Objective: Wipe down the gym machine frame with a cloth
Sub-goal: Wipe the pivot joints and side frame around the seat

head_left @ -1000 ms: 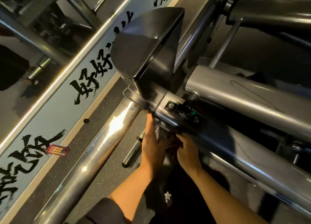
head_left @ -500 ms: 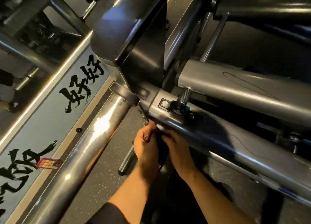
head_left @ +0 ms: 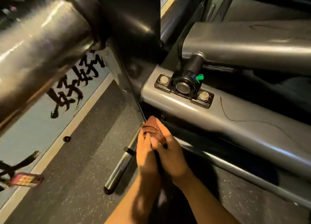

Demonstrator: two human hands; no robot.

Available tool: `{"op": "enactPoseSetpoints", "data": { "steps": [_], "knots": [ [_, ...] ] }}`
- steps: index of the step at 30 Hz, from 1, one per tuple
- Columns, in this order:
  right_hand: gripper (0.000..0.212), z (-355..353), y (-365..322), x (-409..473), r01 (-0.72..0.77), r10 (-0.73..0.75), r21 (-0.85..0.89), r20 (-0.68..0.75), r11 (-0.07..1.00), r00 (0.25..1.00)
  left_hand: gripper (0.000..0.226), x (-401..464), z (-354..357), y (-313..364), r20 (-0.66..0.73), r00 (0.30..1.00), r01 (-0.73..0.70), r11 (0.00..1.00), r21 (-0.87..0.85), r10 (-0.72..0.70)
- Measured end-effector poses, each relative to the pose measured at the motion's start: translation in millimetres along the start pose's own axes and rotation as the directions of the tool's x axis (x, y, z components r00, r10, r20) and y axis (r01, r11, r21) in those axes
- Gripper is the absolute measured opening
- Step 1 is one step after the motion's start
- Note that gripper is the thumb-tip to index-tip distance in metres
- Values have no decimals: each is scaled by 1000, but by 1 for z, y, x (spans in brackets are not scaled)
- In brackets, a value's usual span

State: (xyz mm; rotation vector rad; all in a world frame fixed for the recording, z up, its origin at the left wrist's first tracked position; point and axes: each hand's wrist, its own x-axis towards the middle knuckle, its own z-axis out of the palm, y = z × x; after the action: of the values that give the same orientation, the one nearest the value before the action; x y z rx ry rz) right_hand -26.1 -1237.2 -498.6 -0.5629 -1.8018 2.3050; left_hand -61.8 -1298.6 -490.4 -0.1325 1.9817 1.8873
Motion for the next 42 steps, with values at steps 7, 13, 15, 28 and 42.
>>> {"op": "enactPoseSetpoints", "data": {
  "steps": [7,13,15,28,42],
  "knots": [
    [44,25,33,56,256,-262,-57,-256,965,931,21,59,-6,-11,-268,943,-199,980,21,197],
    [44,35,57,101,372,-385,-106,-165,922,908,29,99,-12,-16,-103,953,-290,957,-22,287],
    [43,35,81,107,371,-384,-106,-181,923,905,30,104,-14,-26,-46,955,-297,944,-143,293],
    [47,25,50,93,466,-473,-88,-98,881,876,32,100,-12,-30,5,907,-408,881,-240,421],
    [25,14,92,145,371,-390,-132,-177,919,904,22,133,-1,-101,-176,750,-633,769,88,637]
  ]
}}
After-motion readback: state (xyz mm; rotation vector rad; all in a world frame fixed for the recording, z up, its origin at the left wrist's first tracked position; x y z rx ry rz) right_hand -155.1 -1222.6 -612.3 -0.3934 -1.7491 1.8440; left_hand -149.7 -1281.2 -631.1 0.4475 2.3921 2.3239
